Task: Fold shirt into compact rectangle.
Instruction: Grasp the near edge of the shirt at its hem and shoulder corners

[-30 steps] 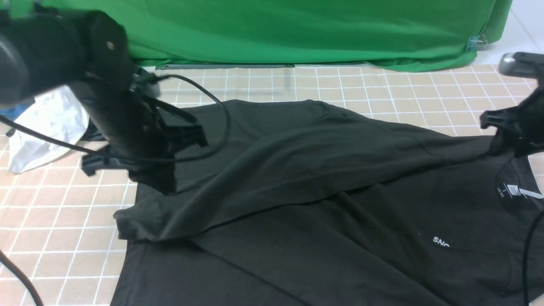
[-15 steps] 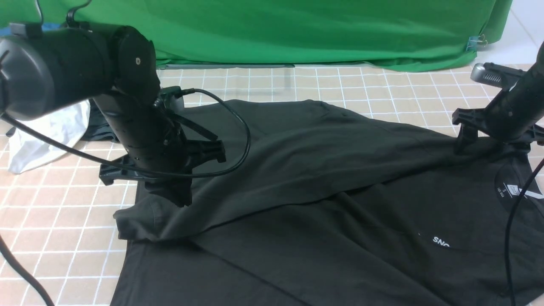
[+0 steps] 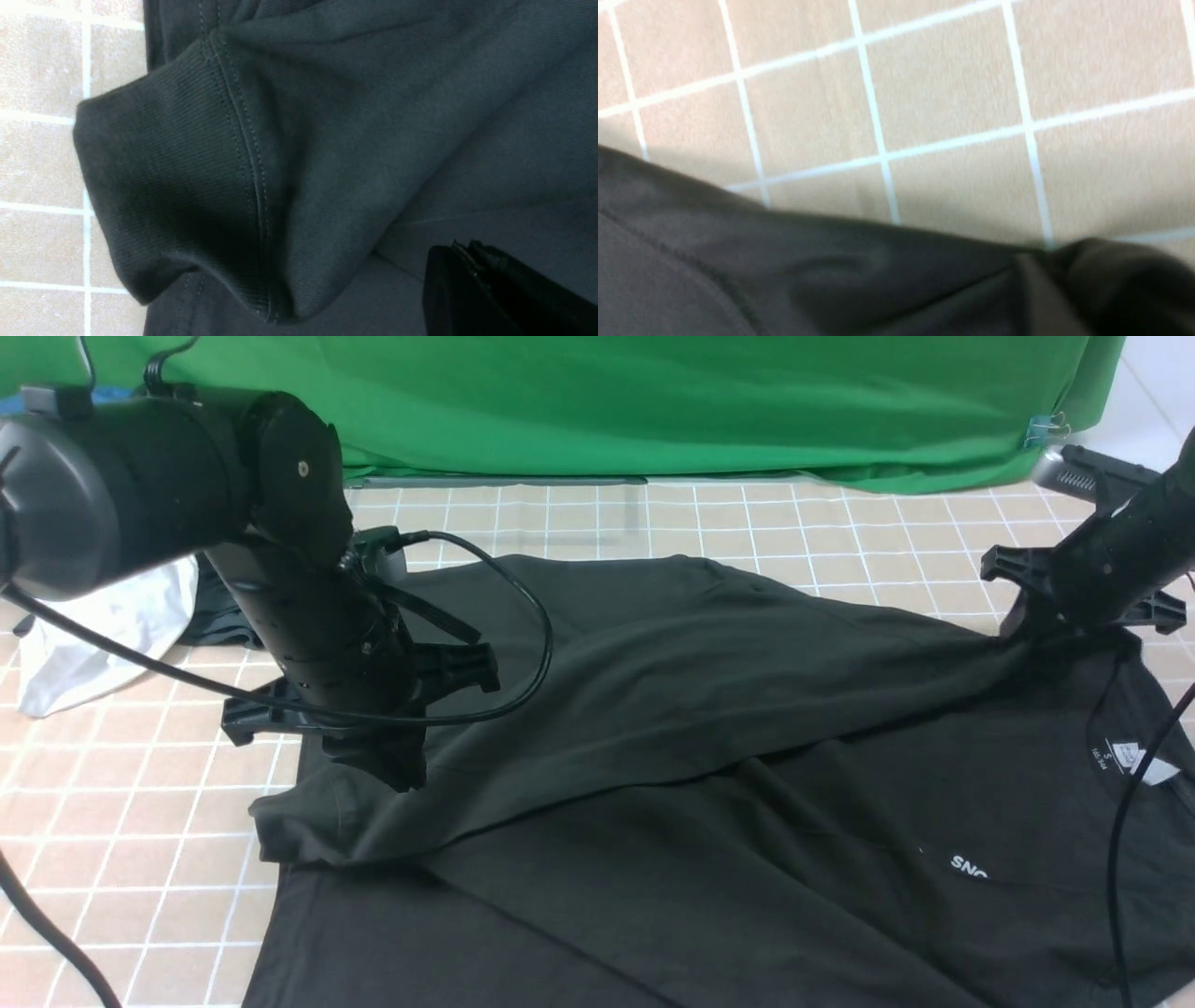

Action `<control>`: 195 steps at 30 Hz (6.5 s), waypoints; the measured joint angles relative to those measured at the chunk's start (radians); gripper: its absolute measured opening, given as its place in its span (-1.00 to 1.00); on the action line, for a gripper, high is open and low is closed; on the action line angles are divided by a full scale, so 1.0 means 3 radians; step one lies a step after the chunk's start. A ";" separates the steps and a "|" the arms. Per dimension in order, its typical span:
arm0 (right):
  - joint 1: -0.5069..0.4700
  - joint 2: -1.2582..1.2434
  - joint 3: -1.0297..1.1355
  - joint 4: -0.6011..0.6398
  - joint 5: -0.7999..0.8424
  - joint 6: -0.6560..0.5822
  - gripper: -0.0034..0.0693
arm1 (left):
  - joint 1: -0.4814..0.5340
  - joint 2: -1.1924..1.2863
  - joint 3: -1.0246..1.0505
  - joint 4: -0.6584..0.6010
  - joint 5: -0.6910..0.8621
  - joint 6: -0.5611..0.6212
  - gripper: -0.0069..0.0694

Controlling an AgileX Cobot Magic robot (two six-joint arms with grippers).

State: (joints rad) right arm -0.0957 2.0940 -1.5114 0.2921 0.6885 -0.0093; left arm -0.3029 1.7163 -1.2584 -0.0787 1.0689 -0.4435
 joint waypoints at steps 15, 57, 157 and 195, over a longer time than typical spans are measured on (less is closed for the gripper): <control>-0.0281 0.0015 -0.0322 -0.0016 -0.0035 -0.0155 -0.67 | 0.0000 0.0000 0.0000 0.0000 0.0031 0.0000 -0.79; 0.0338 -0.2043 0.0611 -0.0249 0.1452 -0.0607 -0.80 | 0.0000 0.0038 0.0766 0.0524 -0.0594 -0.0451 -0.79; 0.1535 -0.2150 0.2735 -0.0697 0.0634 -0.0221 0.12 | 0.0000 -0.0300 0.1024 0.0652 -0.1185 -0.0601 -0.78; 0.1535 -0.2150 0.2735 -0.0697 0.0351 -0.0226 0.12 | 0.0000 -0.1409 0.2339 0.0401 -0.0555 -0.0581 0.19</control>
State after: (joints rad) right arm 0.3647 1.4489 -0.6908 0.0829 0.7938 -0.0771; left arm -0.3029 1.2936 -0.5565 0.0415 0.9023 -0.6179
